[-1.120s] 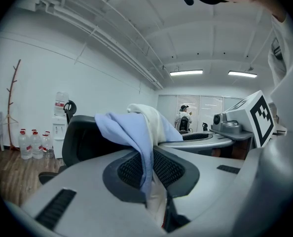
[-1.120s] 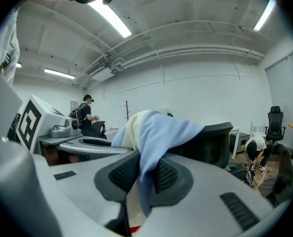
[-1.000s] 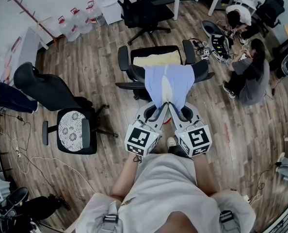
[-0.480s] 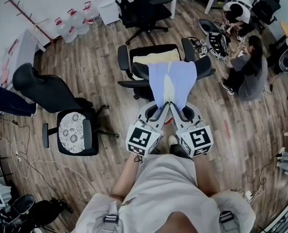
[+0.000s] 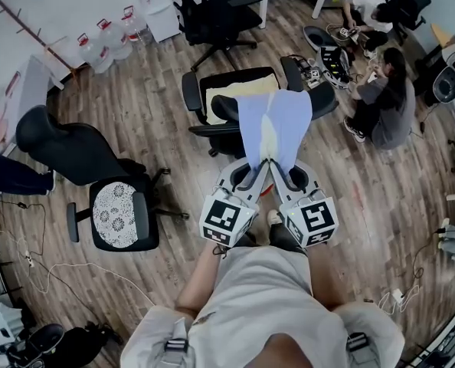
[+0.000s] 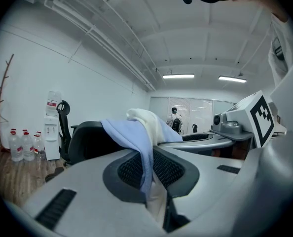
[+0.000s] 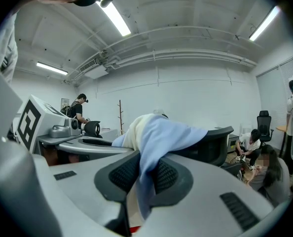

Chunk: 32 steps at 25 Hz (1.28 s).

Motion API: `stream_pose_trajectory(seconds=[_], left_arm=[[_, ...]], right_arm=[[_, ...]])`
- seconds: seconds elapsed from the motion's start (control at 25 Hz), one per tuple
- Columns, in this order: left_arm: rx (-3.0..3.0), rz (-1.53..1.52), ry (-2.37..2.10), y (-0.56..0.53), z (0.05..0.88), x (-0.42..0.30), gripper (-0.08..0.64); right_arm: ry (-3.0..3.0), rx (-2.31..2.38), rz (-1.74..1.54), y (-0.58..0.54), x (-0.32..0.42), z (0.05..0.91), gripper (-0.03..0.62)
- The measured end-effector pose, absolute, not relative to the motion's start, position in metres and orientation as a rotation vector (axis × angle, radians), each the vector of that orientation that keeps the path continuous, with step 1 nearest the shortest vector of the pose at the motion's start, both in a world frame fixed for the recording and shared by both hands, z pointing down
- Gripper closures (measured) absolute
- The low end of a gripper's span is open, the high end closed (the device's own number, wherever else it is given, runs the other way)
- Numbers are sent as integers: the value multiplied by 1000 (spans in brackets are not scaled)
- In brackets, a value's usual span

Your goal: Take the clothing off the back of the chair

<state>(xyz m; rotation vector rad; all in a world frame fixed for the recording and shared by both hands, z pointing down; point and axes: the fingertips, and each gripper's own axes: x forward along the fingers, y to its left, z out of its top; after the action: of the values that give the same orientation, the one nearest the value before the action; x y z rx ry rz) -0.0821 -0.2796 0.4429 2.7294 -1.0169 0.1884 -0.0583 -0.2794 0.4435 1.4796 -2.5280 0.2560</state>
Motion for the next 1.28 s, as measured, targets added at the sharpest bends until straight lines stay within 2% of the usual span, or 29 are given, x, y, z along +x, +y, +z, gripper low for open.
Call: stream_pose_trajectory(seconds=[0.68,1.28], left_arm=[[2742,176,-975,-257,433,-90,505],[2714,137,-1109,-226,421,-87,505]], right_arm=[[-2508,1518,241,-256,-66,433,529],[-2595,1421,197,-226,-62,421,529]])
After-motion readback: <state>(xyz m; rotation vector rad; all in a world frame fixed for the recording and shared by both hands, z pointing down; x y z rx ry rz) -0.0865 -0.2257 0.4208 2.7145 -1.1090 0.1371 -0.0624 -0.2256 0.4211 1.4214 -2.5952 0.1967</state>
